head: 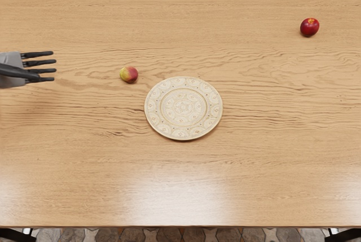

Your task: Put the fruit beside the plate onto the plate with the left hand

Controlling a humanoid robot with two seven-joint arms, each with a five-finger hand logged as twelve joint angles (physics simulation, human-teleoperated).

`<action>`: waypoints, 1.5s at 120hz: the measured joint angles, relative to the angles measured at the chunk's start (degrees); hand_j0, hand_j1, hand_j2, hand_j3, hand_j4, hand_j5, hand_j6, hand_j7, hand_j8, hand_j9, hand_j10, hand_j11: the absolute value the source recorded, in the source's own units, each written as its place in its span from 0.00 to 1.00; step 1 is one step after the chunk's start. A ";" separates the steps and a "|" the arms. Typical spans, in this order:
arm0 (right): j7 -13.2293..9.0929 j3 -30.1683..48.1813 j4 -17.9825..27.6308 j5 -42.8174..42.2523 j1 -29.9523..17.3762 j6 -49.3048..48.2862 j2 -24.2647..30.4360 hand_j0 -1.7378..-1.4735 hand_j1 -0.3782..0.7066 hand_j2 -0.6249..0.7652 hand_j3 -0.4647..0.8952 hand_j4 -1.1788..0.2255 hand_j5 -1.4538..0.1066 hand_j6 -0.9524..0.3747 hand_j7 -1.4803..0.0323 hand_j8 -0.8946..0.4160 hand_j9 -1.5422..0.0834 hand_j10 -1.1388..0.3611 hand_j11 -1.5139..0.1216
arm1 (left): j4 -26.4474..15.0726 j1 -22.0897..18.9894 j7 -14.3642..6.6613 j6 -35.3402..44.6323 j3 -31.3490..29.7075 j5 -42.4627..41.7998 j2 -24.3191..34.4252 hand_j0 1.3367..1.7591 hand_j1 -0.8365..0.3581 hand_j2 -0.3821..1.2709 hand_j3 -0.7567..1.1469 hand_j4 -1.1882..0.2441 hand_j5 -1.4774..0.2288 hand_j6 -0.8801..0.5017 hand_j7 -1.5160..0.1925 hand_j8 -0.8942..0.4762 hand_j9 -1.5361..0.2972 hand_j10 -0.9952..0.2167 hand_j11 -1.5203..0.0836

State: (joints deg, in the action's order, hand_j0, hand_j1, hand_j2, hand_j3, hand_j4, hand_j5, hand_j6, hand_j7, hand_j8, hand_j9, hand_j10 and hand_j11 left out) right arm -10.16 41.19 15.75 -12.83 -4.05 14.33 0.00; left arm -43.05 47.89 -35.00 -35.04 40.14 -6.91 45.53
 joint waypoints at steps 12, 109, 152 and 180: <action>0.00 -0.02 -0.01 0.03 -0.04 0.00 0.00 0.30 0.03 0.45 0.34 0.84 0.93 0.72 0.98 0.68 0.95 0.76 0.93 | 0.16 0.08 0.00 0.00 -0.08 -0.01 -0.32 0.76 0.97 0.23 0.40 0.82 0.85 0.62 0.87 0.64 0.82 0.80 0.93; 0.02 0.00 -0.01 0.00 0.01 0.00 0.00 0.30 0.03 0.45 0.34 0.84 0.93 0.72 0.98 0.68 0.95 0.76 0.93 | -4.31 35.75 0.00 1.03 -33.09 45.94 -25.51 0.76 0.97 0.23 0.40 0.81 0.85 0.62 0.87 0.63 0.82 0.80 0.93; 0.03 0.01 -0.01 0.00 0.01 0.00 0.00 0.30 0.03 0.45 0.34 0.84 0.93 0.72 0.98 0.68 0.95 0.76 0.93 | -1.36 36.74 0.00 13.33 -37.97 52.07 -33.99 0.76 0.92 0.24 0.40 0.78 0.81 0.59 0.84 0.60 0.79 0.76 0.89; 0.02 0.02 -0.01 0.00 0.01 0.00 0.00 0.30 0.03 0.45 0.34 0.84 0.93 0.72 0.98 0.68 0.95 0.76 0.93 | 3.42 35.70 0.00 16.83 -40.25 56.11 -37.64 0.76 0.90 0.24 0.40 0.76 0.80 0.57 0.82 0.58 0.77 0.75 0.87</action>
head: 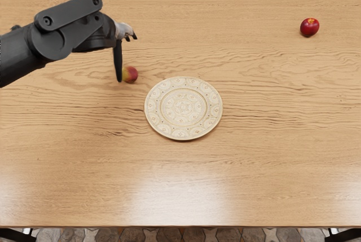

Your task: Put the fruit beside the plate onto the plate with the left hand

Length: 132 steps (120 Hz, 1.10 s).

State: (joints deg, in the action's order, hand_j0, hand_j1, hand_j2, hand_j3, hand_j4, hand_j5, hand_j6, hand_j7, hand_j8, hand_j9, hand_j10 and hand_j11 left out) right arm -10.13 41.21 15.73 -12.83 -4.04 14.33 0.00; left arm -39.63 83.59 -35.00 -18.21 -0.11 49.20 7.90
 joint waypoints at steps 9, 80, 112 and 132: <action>0.00 -0.01 0.00 0.00 0.00 0.00 0.00 0.30 0.03 0.45 0.34 0.84 0.93 0.72 0.98 0.68 0.95 0.76 0.93 | 0.31 -0.01 0.00 0.15 -0.31 0.19 -0.63 0.76 0.90 0.24 0.40 0.76 0.79 0.57 0.82 0.58 0.77 0.74 0.87; 0.00 -0.01 0.00 0.00 0.00 0.00 0.00 0.30 0.03 0.45 0.34 0.84 0.93 0.72 0.98 0.68 0.95 0.76 0.93 | 4.48 -1.58 0.00 2.99 -3.11 0.40 -5.95 0.76 0.68 0.27 0.40 0.61 0.63 0.41 0.65 0.42 0.61 0.56 0.69; -0.01 0.01 0.00 0.00 0.00 0.00 0.00 0.30 0.03 0.45 0.34 0.84 0.93 0.72 0.98 0.68 0.95 0.76 0.93 | 6.54 -2.47 0.00 3.61 -6.00 0.29 -6.31 0.76 0.64 0.27 0.40 0.59 0.60 0.38 0.62 0.40 0.59 0.53 0.67; -0.01 0.01 0.00 0.00 0.00 0.00 0.00 0.30 0.03 0.45 0.34 0.84 0.93 0.72 0.98 0.68 0.95 0.76 0.93 | 8.32 -2.55 0.00 3.66 -6.74 0.27 -7.78 0.76 0.64 0.27 0.40 0.58 0.60 0.38 0.62 0.39 0.59 0.53 0.66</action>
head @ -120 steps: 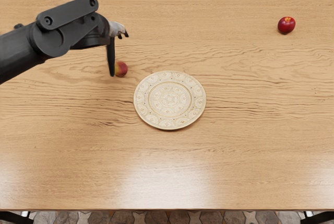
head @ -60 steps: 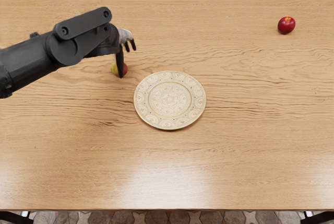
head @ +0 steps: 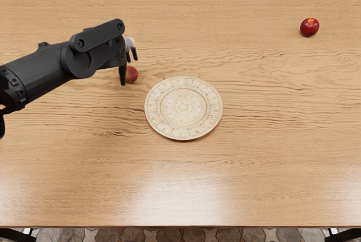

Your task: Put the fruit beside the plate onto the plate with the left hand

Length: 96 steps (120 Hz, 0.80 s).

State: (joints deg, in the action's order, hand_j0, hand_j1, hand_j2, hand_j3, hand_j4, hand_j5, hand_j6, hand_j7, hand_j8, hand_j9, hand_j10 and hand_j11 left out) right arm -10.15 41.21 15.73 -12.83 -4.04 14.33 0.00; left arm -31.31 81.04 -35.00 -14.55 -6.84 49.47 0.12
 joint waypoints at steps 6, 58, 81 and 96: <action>0.01 0.00 0.00 0.00 0.00 0.00 0.00 0.30 0.03 0.45 0.34 0.84 0.93 0.72 0.98 0.68 0.95 0.76 0.93 | 0.81 0.00 0.00 0.02 -0.70 0.00 -0.12 0.76 0.64 0.28 0.40 0.58 0.60 0.38 0.62 0.39 0.59 0.53 0.66; 0.01 -0.01 0.01 0.00 0.00 0.00 0.00 0.30 0.03 0.45 0.34 0.84 0.93 0.72 0.98 0.68 0.95 0.76 0.93 | 7.13 -1.24 0.00 0.34 -4.47 -0.51 -0.12 0.76 0.67 0.27 0.40 0.60 0.62 0.40 0.64 0.42 0.61 0.56 0.69; 0.01 -0.01 0.01 0.00 0.00 0.00 0.00 0.30 0.03 0.45 0.34 0.84 0.93 0.72 0.98 0.68 0.95 0.76 0.93 | 7.33 -1.08 0.00 0.20 -4.69 -0.60 -0.12 0.76 0.73 0.26 0.40 0.64 0.66 0.44 0.69 0.46 0.65 0.60 0.73; 0.01 0.00 0.02 0.00 0.00 0.00 0.00 0.30 0.03 0.45 0.34 0.84 0.93 0.72 0.98 0.68 0.95 0.76 0.93 | 7.09 0.26 0.00 -0.34 -4.70 -0.92 -0.12 0.76 0.75 0.26 0.40 0.66 0.68 0.46 0.71 0.48 0.67 0.62 0.75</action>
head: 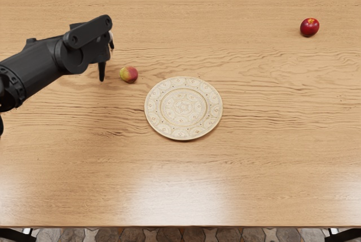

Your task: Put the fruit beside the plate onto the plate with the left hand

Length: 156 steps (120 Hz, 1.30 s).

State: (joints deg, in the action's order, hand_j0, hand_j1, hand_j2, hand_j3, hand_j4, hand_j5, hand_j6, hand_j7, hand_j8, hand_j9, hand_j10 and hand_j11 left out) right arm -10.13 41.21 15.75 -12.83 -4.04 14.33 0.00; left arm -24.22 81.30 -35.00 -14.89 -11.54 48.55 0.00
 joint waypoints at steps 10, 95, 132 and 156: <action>0.01 0.00 0.00 0.00 0.00 0.00 0.00 0.30 0.03 0.45 0.34 0.84 0.93 0.72 0.98 0.68 0.95 0.76 0.93 | -0.86 0.35 0.00 -0.69 0.02 -0.75 0.00 0.76 0.76 0.26 0.40 0.67 0.69 0.47 0.71 0.48 0.68 0.63 0.76; -0.01 0.00 -0.01 0.00 0.00 0.00 0.00 0.30 0.03 0.45 0.34 0.84 0.93 0.72 0.98 0.68 0.95 0.76 0.93 | -9.37 2.90 0.00 -1.14 -0.41 -1.94 0.00 0.76 0.87 0.25 0.40 0.74 0.77 0.54 0.79 0.56 0.75 0.72 0.85; -0.01 0.01 -0.01 0.00 0.00 0.00 0.00 0.30 0.03 0.45 0.34 0.84 0.93 0.72 0.98 0.68 0.95 0.76 0.93 | -9.86 0.65 0.00 -1.04 -0.41 -1.90 0.00 0.76 0.88 0.25 0.40 0.75 0.78 0.55 0.80 0.57 0.76 0.73 0.86; -0.01 0.01 -0.01 0.00 0.00 0.00 0.00 0.30 0.03 0.45 0.34 0.84 0.93 0.72 0.98 0.68 0.95 0.76 0.93 | -9.85 -0.21 0.00 -1.04 -0.41 -1.90 0.00 0.76 0.81 0.25 0.40 0.70 0.73 0.50 0.75 0.52 0.71 0.67 0.80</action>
State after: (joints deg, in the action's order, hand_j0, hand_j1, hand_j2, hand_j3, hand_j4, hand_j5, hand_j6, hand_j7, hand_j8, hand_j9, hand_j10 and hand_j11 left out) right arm -10.14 41.22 15.74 -12.83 -4.04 14.33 0.00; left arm -34.07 81.09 -35.00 -15.93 -11.95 46.66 0.00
